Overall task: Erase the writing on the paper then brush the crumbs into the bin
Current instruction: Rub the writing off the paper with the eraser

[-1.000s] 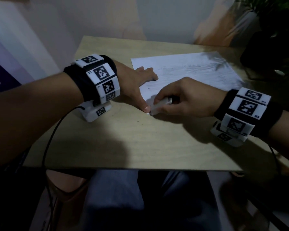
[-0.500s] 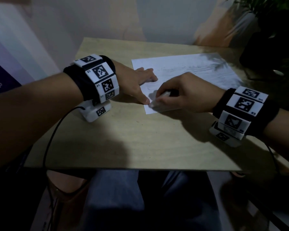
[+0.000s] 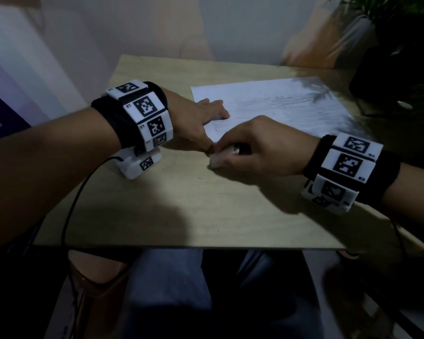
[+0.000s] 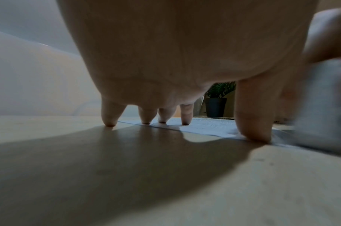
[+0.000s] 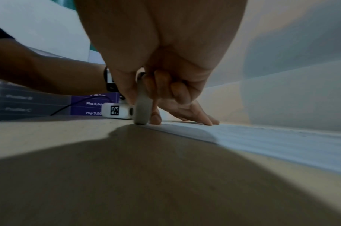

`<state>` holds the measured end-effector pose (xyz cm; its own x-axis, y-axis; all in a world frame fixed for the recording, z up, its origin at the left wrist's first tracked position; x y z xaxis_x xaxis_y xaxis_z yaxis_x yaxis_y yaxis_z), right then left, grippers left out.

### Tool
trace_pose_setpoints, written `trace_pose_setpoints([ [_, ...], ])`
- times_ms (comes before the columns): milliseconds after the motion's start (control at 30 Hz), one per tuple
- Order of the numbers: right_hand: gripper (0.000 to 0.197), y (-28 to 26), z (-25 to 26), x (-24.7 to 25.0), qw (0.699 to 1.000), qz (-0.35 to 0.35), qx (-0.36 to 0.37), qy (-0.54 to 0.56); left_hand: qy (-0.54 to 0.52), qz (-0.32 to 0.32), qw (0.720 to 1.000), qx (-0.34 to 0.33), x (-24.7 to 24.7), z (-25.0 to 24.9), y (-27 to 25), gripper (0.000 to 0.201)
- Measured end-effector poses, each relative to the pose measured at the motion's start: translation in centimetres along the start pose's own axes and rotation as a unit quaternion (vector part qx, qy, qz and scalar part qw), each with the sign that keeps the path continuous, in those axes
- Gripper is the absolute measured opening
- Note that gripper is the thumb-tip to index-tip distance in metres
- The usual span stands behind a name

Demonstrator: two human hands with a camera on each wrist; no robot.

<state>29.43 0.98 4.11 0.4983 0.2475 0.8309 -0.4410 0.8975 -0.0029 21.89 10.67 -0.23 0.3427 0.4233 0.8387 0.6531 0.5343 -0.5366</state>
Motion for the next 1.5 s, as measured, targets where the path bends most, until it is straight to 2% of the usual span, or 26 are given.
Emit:
trace_pose_setpoints([
  [67, 0.029, 0.2, -0.1, 0.1, 1.000, -0.001, -0.013, 0.018, 0.002, 0.000, 1.000, 0.003, 0.0, 0.0, -0.1, 0.102],
  [167, 0.032, 0.5, -0.8, 0.7, 0.998, -0.042, -0.033, -0.017, -0.007, -0.012, 1.000, 0.002, 0.2, -0.1, -0.2, 0.096],
  [333, 0.015, 0.0, 0.5, -0.6, 0.999, 0.018, -0.007, 0.034, 0.000, -0.007, 1.000, 0.006, 0.1, 0.0, 0.0, 0.100],
  [400, 0.013, -0.1, 0.1, 0.4, 0.998, -0.014, -0.025, 0.053, -0.005, -0.002, 1.000, 0.003, 0.1, 0.0, 0.0, 0.100],
  [467, 0.016, 0.0, -0.4, 1.7, 0.996, -0.073, -0.038, 0.044, -0.021, -0.003, 1.000, -0.003, 0.0, 0.1, -0.1, 0.103],
  [533, 0.020, 0.1, -0.8, 2.1, 0.994, -0.102, -0.043, -0.005, -0.029, 0.001, 1.000, -0.005, -0.1, 0.4, -0.1, 0.109],
  [600, 0.022, 0.1, -0.9, 1.8, 0.996, -0.076, -0.047, -0.028, -0.027, 0.011, 1.000, -0.006, -0.2, 0.5, -0.1, 0.112],
  [667, 0.023, -0.1, -0.8, 1.0, 0.999, -0.027, -0.047, -0.006, -0.015, 0.014, 1.000, -0.004, -0.2, 0.4, -0.1, 0.115],
  [733, 0.025, -0.2, -0.7, 0.7, 0.999, -0.007, -0.046, 0.013, -0.011, 0.014, 1.000, -0.001, -0.2, 0.3, -0.2, 0.115],
  [867, 0.042, 0.0, -1.1, 1.6, 0.997, -0.044, -0.053, -0.019, -0.020, 0.018, 1.000, 0.000, -0.1, 0.4, -0.3, 0.116],
  [933, 0.044, -0.2, -0.7, 1.2, 0.999, -0.024, -0.039, -0.015, -0.018, 0.020, 1.000, 0.001, -0.2, 0.4, -0.3, 0.117],
  [1033, 0.039, -0.6, -0.4, 0.5, 0.999, 0.008, -0.030, 0.015, -0.013, 0.020, 1.000, 0.000, -0.2, 0.2, -0.4, 0.118],
  [1133, 0.048, -0.1, -1.3, 1.4, 0.998, -0.031, -0.050, 0.000, -0.018, 0.018, 1.000, 0.002, -0.1, 0.3, -0.4, 0.117],
  [1233, 0.058, 0.0, -1.0, 1.5, 0.998, -0.047, -0.031, -0.039, -0.022, 0.017, 1.000, 0.000, -0.2, 0.4, -0.4, 0.118],
  [1367, 0.030, -0.6, -0.2, 0.2, 1.000, 0.010, -0.019, 0.021, -0.017, 0.020, 1.000, 0.002, -0.2, 0.3, -0.4, 0.119],
  [1500, 0.029, 0.0, -1.5, 1.6, 0.998, -0.045, -0.042, -0.022, -0.019, 0.018, 1.000, 0.004, -0.1, 0.4, -0.5, 0.118],
])
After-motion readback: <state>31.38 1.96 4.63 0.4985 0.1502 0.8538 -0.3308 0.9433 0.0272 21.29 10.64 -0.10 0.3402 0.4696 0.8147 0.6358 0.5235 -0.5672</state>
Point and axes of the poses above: each hand's wrist, its own y-axis towards the middle knuckle, its own x-axis out of the back of the hand, z = x × y, the point moved 8 cm from there along y, towards the middle knuckle, and after that the axes turned 7 degrees about y, right-handed, at the moved point
